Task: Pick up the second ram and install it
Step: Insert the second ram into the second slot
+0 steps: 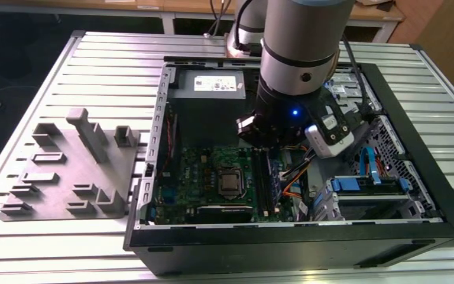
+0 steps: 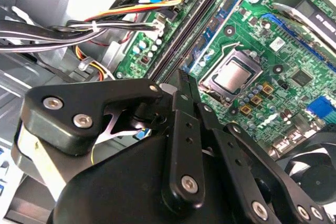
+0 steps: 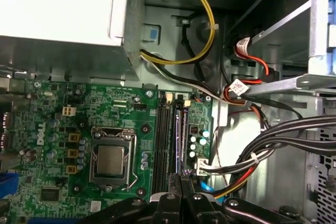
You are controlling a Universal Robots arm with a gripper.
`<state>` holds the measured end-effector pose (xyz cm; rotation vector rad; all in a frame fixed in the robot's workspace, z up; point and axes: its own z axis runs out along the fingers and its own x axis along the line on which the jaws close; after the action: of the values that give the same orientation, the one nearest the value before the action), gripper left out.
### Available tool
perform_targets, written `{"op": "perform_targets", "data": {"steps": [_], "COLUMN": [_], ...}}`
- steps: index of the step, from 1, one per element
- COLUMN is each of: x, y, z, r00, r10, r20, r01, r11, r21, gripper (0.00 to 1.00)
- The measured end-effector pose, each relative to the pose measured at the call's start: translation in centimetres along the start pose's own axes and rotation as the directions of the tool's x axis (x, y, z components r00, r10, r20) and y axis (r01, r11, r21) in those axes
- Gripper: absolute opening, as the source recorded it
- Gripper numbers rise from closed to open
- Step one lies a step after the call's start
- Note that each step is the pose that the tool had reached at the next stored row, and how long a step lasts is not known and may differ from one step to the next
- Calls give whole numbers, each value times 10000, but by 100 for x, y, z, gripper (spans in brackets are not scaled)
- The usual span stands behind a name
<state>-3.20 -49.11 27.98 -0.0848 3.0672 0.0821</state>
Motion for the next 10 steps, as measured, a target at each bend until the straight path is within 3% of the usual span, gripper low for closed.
{"op": "perform_targets", "data": {"steps": [4,10], "x": [1,2], "y": [-1,-1], "z": [15,16], "r00": [9989,9987], "r10": [464,505], "r20": [24,27], "r01": [-464,-505], "r11": [9989,9987], "r21": [36,38], "gripper": [8,8]}}
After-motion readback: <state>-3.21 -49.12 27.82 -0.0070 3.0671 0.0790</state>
